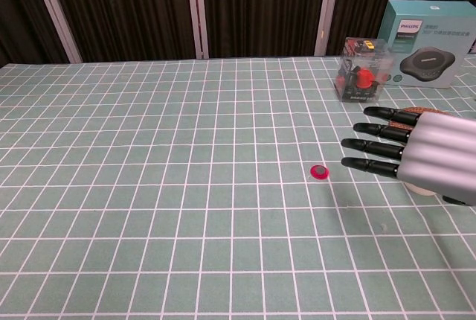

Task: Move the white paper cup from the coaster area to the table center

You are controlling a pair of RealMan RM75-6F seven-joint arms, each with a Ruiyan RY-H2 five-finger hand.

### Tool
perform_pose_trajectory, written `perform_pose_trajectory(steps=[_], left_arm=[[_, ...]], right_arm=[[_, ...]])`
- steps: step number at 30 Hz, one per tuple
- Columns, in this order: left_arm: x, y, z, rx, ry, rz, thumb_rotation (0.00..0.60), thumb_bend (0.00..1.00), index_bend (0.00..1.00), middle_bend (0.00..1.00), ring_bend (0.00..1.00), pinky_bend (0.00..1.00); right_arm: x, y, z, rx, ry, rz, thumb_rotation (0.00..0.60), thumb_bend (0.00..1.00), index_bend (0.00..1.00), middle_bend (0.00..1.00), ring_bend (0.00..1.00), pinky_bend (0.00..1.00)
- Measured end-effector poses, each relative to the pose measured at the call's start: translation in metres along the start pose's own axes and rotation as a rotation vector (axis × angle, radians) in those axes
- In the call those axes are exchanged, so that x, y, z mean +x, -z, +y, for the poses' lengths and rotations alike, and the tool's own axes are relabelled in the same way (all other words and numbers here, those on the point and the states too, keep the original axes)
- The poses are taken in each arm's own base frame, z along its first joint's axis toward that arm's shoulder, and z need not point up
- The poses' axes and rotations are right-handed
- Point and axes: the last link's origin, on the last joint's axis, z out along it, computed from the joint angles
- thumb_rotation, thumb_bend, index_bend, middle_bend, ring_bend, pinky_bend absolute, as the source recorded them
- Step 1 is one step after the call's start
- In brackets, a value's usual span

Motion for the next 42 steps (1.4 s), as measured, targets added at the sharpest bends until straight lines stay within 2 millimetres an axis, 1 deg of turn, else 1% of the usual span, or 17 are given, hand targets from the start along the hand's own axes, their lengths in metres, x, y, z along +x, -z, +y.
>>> perform_pose_trajectory(steps=[6, 9, 16, 18, 20, 21, 22, 23, 25, 26, 29, 35, 38, 41, 42], left_arm=[[-0.001, -0.001, 0.000, 0.007, -0.006, -0.005, 0.600, 0.00, 0.00, 0.00, 0.00, 0.00], [-0.002, -0.001, 0.000, 0.007, -0.009, -0.008, 0.600, 0.00, 0.00, 0.00, 0.00, 0.00], [-0.003, 0.000, 0.001, 0.012, -0.014, -0.010, 0.600, 0.00, 0.00, 0.00, 0.00, 0.00], [-0.003, 0.000, 0.001, 0.013, -0.016, -0.013, 0.600, 0.00, 0.00, 0.00, 0.00, 0.00], [-0.004, 0.000, 0.001, 0.016, -0.016, -0.018, 0.600, 0.00, 0.00, 0.00, 0.00, 0.00], [-0.004, 0.000, 0.001, 0.017, -0.016, -0.022, 0.600, 0.00, 0.00, 0.00, 0.00, 0.00], [-0.004, 0.000, 0.001, 0.018, -0.015, -0.026, 0.600, 0.00, 0.00, 0.00, 0.00, 0.00], [-0.005, 0.000, 0.001, 0.018, -0.015, -0.030, 0.600, 0.00, 0.00, 0.00, 0.00, 0.00], [-0.005, 0.000, 0.000, 0.020, -0.015, -0.036, 0.600, 0.00, 0.00, 0.00, 0.00, 0.00], [-0.005, -0.001, 0.000, 0.020, -0.015, -0.037, 0.600, 0.00, 0.00, 0.00, 0.00, 0.00], [-0.004, -0.001, 0.000, 0.020, -0.015, -0.037, 0.600, 0.00, 0.00, 0.00, 0.00, 0.00], [-0.004, 0.000, 0.000, 0.021, -0.013, -0.039, 0.600, 0.00, 0.00, 0.00, 0.00, 0.00], [-0.004, -0.001, 0.000, 0.021, -0.012, -0.039, 0.600, 0.00, 0.00, 0.00, 0.00, 0.00], [-0.004, -0.001, 0.000, 0.020, -0.011, -0.042, 0.600, 0.00, 0.00, 0.00, 0.00, 0.00], [-0.004, -0.001, 0.000, 0.020, -0.010, -0.044, 0.600, 0.00, 0.00, 0.00, 0.00, 0.00]], right_arm=[[-0.033, -0.008, 0.002, -0.027, 0.077, -0.121, 0.600, 0.00, 0.00, 0.00, 0.00, 0.00], [-0.042, -0.009, 0.004, -0.040, 0.099, -0.155, 0.600, 0.00, 0.00, 0.00, 0.00, 0.00], [-0.056, -0.006, 0.010, -0.051, 0.132, -0.205, 0.600, 0.00, 0.00, 0.00, 0.00, 0.00], [-0.060, -0.005, 0.012, -0.056, 0.157, -0.212, 0.600, 0.00, 0.00, 0.01, 0.00, 0.05], [-0.062, -0.005, 0.013, -0.059, 0.173, -0.214, 0.600, 0.02, 0.01, 0.08, 0.00, 0.16], [-0.064, -0.005, 0.014, -0.061, 0.183, -0.216, 0.600, 0.06, 0.04, 0.15, 0.03, 0.24], [-0.065, -0.005, 0.015, -0.062, 0.186, -0.216, 0.600, 0.10, 0.07, 0.21, 0.07, 0.30], [-0.065, -0.005, 0.015, -0.063, 0.185, -0.215, 0.600, 0.17, 0.11, 0.28, 0.13, 0.36], [-0.065, -0.005, 0.015, -0.065, 0.174, -0.206, 0.600, 0.24, 0.15, 0.35, 0.21, 0.43], [-0.065, -0.006, 0.015, -0.067, 0.168, -0.199, 0.600, 0.27, 0.16, 0.38, 0.24, 0.45], [-0.065, -0.006, 0.018, -0.075, 0.144, -0.169, 0.600, 0.29, 0.17, 0.39, 0.26, 0.48], [-0.062, -0.008, 0.029, -0.111, 0.071, -0.089, 0.600, 0.29, 0.18, 0.40, 0.27, 0.49], [-0.057, -0.010, 0.035, -0.135, -0.006, -0.048, 0.600, 0.29, 0.18, 0.40, 0.26, 0.49], [-0.051, -0.013, 0.040, -0.163, -0.127, -0.010, 0.600, 0.29, 0.18, 0.40, 0.25, 0.48], [-0.048, -0.014, 0.042, -0.175, -0.192, 0.000, 0.600, 0.29, 0.18, 0.40, 0.25, 0.48]])
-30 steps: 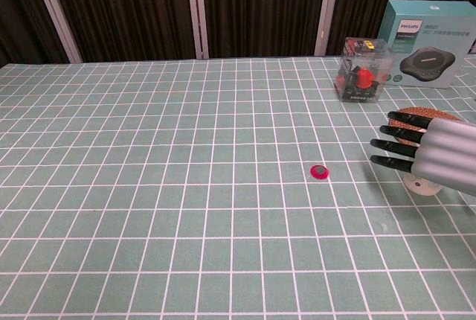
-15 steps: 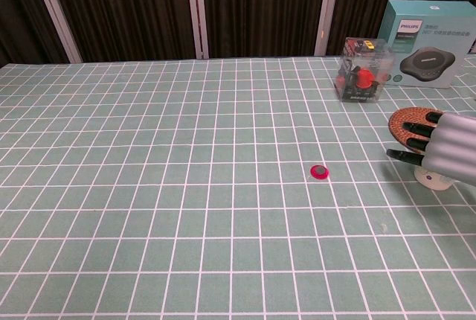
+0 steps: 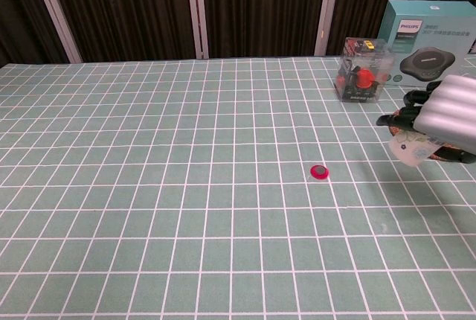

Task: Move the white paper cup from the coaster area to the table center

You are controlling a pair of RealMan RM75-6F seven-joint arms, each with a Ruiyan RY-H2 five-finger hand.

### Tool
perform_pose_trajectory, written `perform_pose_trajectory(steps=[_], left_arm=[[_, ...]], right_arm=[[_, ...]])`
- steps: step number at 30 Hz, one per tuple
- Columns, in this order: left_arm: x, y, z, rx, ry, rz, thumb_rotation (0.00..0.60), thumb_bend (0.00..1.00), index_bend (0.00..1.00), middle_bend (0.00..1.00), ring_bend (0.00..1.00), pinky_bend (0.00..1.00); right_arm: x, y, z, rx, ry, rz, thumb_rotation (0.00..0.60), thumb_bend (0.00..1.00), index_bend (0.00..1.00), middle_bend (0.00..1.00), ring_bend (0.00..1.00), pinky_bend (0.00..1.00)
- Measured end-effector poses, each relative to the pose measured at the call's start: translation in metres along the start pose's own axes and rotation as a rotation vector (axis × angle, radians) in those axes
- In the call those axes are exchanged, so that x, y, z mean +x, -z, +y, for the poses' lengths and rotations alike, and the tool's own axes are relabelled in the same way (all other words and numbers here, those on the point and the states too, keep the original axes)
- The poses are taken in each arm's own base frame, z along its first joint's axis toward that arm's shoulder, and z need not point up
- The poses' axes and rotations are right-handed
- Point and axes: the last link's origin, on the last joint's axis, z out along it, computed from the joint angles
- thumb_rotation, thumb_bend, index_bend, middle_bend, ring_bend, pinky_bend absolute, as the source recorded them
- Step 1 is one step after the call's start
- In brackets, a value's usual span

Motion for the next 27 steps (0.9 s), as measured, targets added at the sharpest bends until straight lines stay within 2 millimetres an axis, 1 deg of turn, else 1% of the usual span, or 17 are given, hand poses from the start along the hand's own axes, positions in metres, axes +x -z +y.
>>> perform_pose_trajectory(steps=[2, 6, 10, 13, 15, 17, 18, 19, 20, 21, 22, 23, 25, 27], left_arm=[[0.000, 0.000, 0.000, -0.002, 0.000, -0.002, 0.600, 0.00, 0.00, 0.00, 0.00, 0.00], [-0.001, 0.000, 0.001, -0.004, -0.008, -0.003, 0.600, 0.00, 0.00, 0.00, 0.00, 0.00], [-0.002, 0.001, 0.001, -0.004, -0.008, -0.006, 0.600, 0.00, 0.00, 0.00, 0.00, 0.00], [-0.002, 0.001, 0.000, -0.002, -0.007, -0.008, 0.600, 0.00, 0.00, 0.00, 0.00, 0.00], [-0.002, 0.001, 0.000, 0.001, -0.006, -0.008, 0.600, 0.00, 0.00, 0.00, 0.00, 0.00], [-0.002, 0.001, -0.001, 0.004, -0.004, -0.006, 0.600, 0.00, 0.00, 0.00, 0.00, 0.00], [-0.001, 0.000, -0.001, 0.005, -0.005, -0.004, 0.600, 0.00, 0.00, 0.00, 0.00, 0.00], [-0.001, 0.000, -0.002, 0.006, -0.006, -0.003, 0.600, 0.00, 0.00, 0.00, 0.00, 0.00], [-0.001, 0.001, -0.002, 0.006, -0.008, -0.001, 0.600, 0.00, 0.00, 0.00, 0.00, 0.00], [-0.001, 0.001, -0.001, 0.006, -0.010, 0.000, 0.600, 0.00, 0.00, 0.00, 0.00, 0.00], [-0.002, 0.001, -0.001, 0.006, -0.010, 0.000, 0.600, 0.00, 0.00, 0.00, 0.00, 0.00], [-0.002, 0.001, -0.001, 0.006, -0.011, -0.001, 0.600, 0.00, 0.00, 0.00, 0.00, 0.00], [-0.002, 0.001, -0.001, 0.007, -0.013, -0.003, 0.600, 0.00, 0.00, 0.00, 0.00, 0.00], [-0.003, 0.000, -0.001, 0.007, -0.015, -0.007, 0.600, 0.00, 0.00, 0.00, 0.00, 0.00]], right_arm=[[0.005, -0.003, 0.001, -0.014, -0.116, 0.003, 0.600, 0.29, 0.18, 0.40, 0.25, 0.48], [0.015, -0.014, 0.001, -0.031, -0.414, -0.026, 0.600, 0.29, 0.18, 0.40, 0.25, 0.47], [0.016, -0.026, -0.004, -0.026, -0.651, -0.106, 0.600, 0.29, 0.18, 0.40, 0.25, 0.48], [0.016, -0.038, -0.008, -0.018, -0.754, -0.157, 0.600, 0.29, 0.18, 0.40, 0.24, 0.48], [0.018, -0.043, -0.012, -0.009, -0.782, -0.161, 0.600, 0.29, 0.18, 0.40, 0.24, 0.48], [0.018, -0.044, -0.014, -0.007, -0.789, -0.164, 0.600, 0.29, 0.18, 0.40, 0.23, 0.47], [0.017, -0.045, -0.015, -0.006, -0.791, -0.168, 0.600, 0.29, 0.18, 0.38, 0.21, 0.44], [0.016, -0.045, -0.016, -0.008, -0.791, -0.172, 0.600, 0.28, 0.17, 0.35, 0.17, 0.40], [0.015, -0.046, -0.016, -0.010, -0.790, -0.177, 0.600, 0.27, 0.15, 0.29, 0.11, 0.34], [0.013, -0.046, -0.016, -0.013, -0.789, -0.186, 0.600, 0.25, 0.12, 0.23, 0.07, 0.30], [0.012, -0.046, -0.016, -0.014, -0.786, -0.193, 0.600, 0.22, 0.07, 0.14, 0.02, 0.22], [0.011, -0.046, -0.016, -0.015, -0.784, -0.202, 0.600, 0.18, 0.03, 0.07, 0.00, 0.14], [0.008, -0.044, -0.016, -0.016, -0.779, -0.226, 0.600, 0.12, 0.00, 0.00, 0.00, 0.05], [0.007, -0.041, -0.013, -0.016, -0.770, -0.251, 0.600, 0.09, 0.00, 0.00, 0.00, 0.01]])
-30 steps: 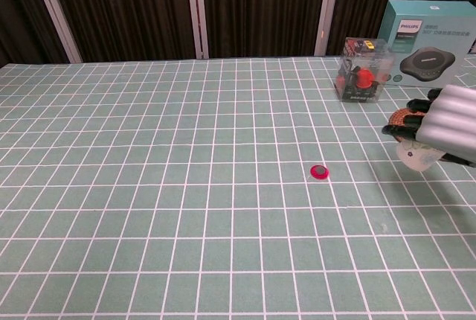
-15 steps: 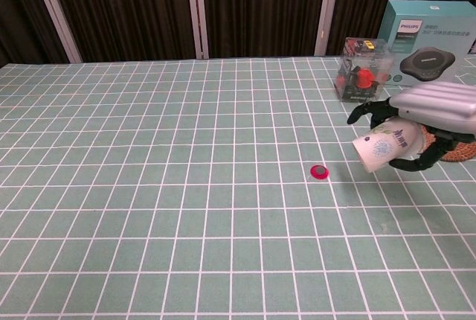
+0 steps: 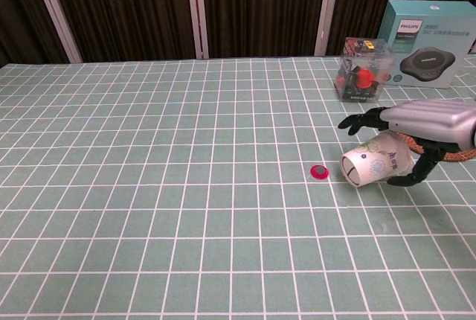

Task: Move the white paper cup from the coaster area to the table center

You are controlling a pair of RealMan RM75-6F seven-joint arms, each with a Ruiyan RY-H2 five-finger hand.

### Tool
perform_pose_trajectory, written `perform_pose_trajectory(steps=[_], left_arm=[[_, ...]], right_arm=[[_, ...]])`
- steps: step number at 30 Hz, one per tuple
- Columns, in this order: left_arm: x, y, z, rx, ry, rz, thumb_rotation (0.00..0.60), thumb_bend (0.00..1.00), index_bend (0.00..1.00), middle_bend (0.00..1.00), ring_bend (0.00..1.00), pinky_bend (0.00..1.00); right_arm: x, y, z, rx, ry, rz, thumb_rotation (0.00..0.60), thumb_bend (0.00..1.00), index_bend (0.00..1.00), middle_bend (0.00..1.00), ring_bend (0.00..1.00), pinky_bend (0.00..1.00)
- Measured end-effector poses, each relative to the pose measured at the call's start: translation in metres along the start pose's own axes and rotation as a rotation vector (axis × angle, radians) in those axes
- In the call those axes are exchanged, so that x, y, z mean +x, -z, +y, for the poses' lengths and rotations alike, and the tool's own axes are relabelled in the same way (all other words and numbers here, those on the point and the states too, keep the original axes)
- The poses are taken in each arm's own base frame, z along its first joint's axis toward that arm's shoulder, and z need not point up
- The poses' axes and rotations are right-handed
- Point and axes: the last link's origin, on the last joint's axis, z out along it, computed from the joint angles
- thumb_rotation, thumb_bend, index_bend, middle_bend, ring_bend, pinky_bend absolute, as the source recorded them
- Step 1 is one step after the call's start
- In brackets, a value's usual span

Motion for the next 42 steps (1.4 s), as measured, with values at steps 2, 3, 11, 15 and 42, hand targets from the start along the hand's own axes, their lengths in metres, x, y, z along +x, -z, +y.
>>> perform_pose_trajectory(steps=[2, 3, 11, 15, 42], left_arm=[[-0.001, 0.000, 0.000, -0.001, -0.002, -0.002, 0.600, 0.00, 0.00, 0.00, 0.00, 0.00], [-0.001, 0.000, 0.001, -0.002, -0.003, -0.003, 0.600, 0.00, 0.00, 0.00, 0.00, 0.00], [-0.001, -0.001, 0.003, -0.005, -0.007, -0.004, 0.600, 0.00, 0.00, 0.00, 0.00, 0.00], [-0.001, 0.000, 0.003, -0.007, -0.008, -0.003, 0.600, 0.00, 0.00, 0.00, 0.00, 0.00], [-0.001, -0.002, 0.001, -0.007, -0.004, -0.007, 0.600, 0.00, 0.00, 0.00, 0.00, 0.00]], right_arm=[[0.001, 0.003, 0.001, -0.006, 0.016, -0.012, 0.600, 0.05, 0.00, 0.00, 0.00, 0.00], [0.002, 0.005, 0.001, -0.008, 0.033, -0.016, 0.600, 0.04, 0.00, 0.00, 0.00, 0.00], [0.009, 0.021, -0.012, 0.020, 0.207, -0.001, 0.600, 0.04, 0.00, 0.00, 0.00, 0.00], [0.007, 0.029, -0.022, 0.056, 0.367, 0.016, 0.600, 0.04, 0.00, 0.00, 0.00, 0.00], [-0.039, 0.042, -0.062, 0.121, 0.932, 0.018, 0.600, 0.09, 0.00, 0.00, 0.00, 0.16]])
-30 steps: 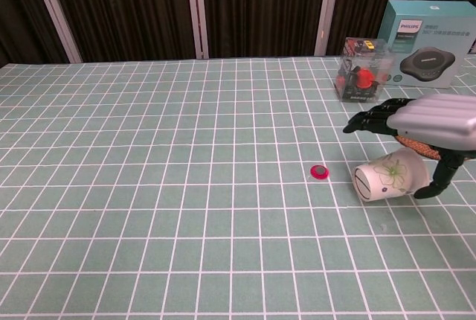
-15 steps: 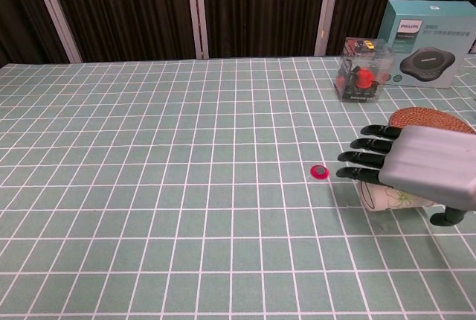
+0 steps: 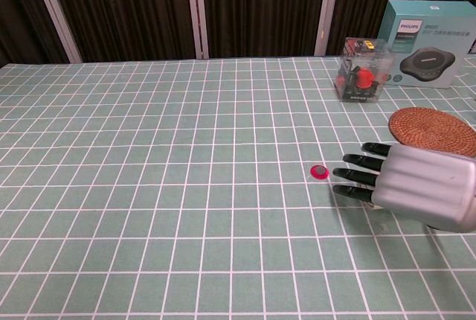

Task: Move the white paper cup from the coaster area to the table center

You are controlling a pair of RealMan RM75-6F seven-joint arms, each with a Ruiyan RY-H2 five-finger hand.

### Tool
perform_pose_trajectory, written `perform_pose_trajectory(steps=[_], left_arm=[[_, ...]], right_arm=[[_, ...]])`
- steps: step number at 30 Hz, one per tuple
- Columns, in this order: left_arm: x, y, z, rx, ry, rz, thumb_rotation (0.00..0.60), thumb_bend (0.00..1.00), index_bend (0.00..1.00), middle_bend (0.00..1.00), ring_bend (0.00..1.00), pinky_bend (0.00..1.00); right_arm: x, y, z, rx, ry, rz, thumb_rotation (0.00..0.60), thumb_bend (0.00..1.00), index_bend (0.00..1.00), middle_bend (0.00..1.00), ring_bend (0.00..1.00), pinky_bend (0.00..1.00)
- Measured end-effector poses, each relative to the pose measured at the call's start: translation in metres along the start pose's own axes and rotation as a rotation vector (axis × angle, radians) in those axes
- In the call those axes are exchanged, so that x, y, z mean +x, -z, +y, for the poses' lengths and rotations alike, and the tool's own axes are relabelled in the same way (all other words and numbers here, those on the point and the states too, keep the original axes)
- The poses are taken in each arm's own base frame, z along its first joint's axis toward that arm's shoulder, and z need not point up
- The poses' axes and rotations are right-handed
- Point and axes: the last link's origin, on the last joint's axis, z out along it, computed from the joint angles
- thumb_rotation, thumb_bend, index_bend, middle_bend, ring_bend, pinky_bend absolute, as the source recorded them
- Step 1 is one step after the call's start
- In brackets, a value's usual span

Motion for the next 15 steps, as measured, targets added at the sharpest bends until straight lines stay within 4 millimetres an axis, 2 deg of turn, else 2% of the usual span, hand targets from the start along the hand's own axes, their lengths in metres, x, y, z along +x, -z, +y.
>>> perform_pose_trajectory(steps=[3, 7, 12, 15], left_arm=[[-0.0003, -0.0001, 0.0001, 0.000, -0.002, -0.001, 0.600, 0.00, 0.00, 0.00, 0.00, 0.00], [-0.0006, -0.0002, 0.0001, 0.000, -0.003, -0.002, 0.600, 0.00, 0.00, 0.00, 0.00, 0.00], [-0.0025, -0.0005, 0.0006, -0.004, -0.006, -0.011, 0.600, 0.00, 0.00, 0.00, 0.00, 0.00], [-0.0030, -0.0008, 0.0010, -0.004, -0.009, -0.011, 0.600, 0.00, 0.00, 0.00, 0.00, 0.00]], right_arm=[[-0.0029, -0.0025, 0.0014, -0.007, 0.036, 0.011, 0.600, 0.09, 0.00, 0.02, 0.00, 0.24], [-0.0063, -0.0058, 0.0023, -0.016, 0.054, 0.011, 0.600, 0.11, 0.00, 0.11, 0.00, 0.35], [-0.0088, -0.0074, 0.0029, -0.017, 0.082, 0.023, 0.600, 0.23, 0.06, 0.26, 0.11, 0.48], [-0.0090, -0.0077, 0.0028, -0.016, 0.082, 0.039, 0.600, 0.28, 0.08, 0.30, 0.16, 0.51]])
